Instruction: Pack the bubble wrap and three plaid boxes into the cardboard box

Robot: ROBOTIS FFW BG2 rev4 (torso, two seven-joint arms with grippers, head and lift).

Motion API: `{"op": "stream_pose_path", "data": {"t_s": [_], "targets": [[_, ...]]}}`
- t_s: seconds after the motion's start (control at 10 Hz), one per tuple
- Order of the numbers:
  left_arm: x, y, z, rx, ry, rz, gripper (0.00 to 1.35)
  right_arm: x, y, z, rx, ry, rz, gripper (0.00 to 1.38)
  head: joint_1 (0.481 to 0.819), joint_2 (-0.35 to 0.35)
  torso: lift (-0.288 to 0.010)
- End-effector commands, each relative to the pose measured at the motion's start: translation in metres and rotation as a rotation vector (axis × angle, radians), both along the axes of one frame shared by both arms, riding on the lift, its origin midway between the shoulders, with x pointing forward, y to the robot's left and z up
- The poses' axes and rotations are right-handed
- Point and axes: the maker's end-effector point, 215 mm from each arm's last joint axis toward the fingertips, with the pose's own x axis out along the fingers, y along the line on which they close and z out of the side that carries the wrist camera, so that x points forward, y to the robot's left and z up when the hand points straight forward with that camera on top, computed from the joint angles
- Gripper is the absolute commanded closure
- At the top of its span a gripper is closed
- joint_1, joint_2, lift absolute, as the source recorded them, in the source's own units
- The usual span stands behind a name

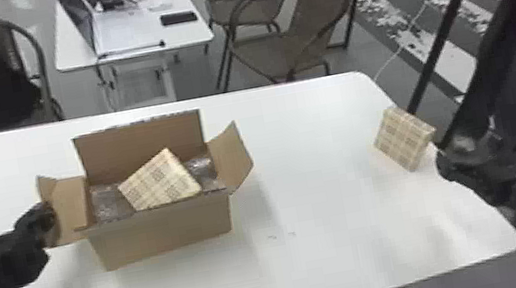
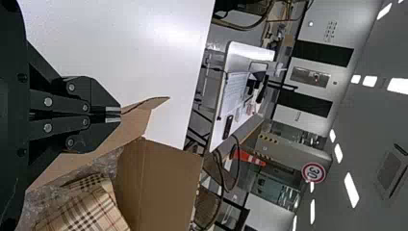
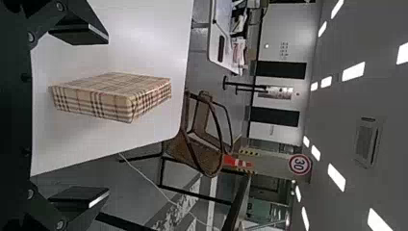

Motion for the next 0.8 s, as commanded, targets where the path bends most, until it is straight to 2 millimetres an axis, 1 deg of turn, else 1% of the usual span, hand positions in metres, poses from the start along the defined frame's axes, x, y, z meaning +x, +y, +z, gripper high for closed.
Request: {"op": "stream_pose_path", "data": {"t_s": [0.0, 0.3, 0.4, 0.7], "targets": [[0.0, -0.002, 0.0, -0.003, 0.001, -0.002, 1.21, 0.015, -0.008, -0.006, 0.007, 0.004, 0.011, 0.18, 0.695, -0.189, -0.132], [0.001, -0.003, 0.0, -0.003, -0.001, -0.003, 1.21, 0.046, 0.002, -0.026, 0.078, 0.014, 0.116, 0.18, 0.695, -0.183, -0.132], [0.001, -0.004, 0.0, -0.004, -0.001, -0.005, 1.21, 0.053, 0.006, -0.035, 0.104, 0.023, 0.138, 0.18, 0.695, -0.179, -0.132], [-0.002, -0.002, -0.003, -0.006, 0.005, -0.002, 1.21, 0.063, 0.018, -0.059, 0.103, 0.073, 0.173, 0.18, 0.695, -0.171, -0.132]]}}
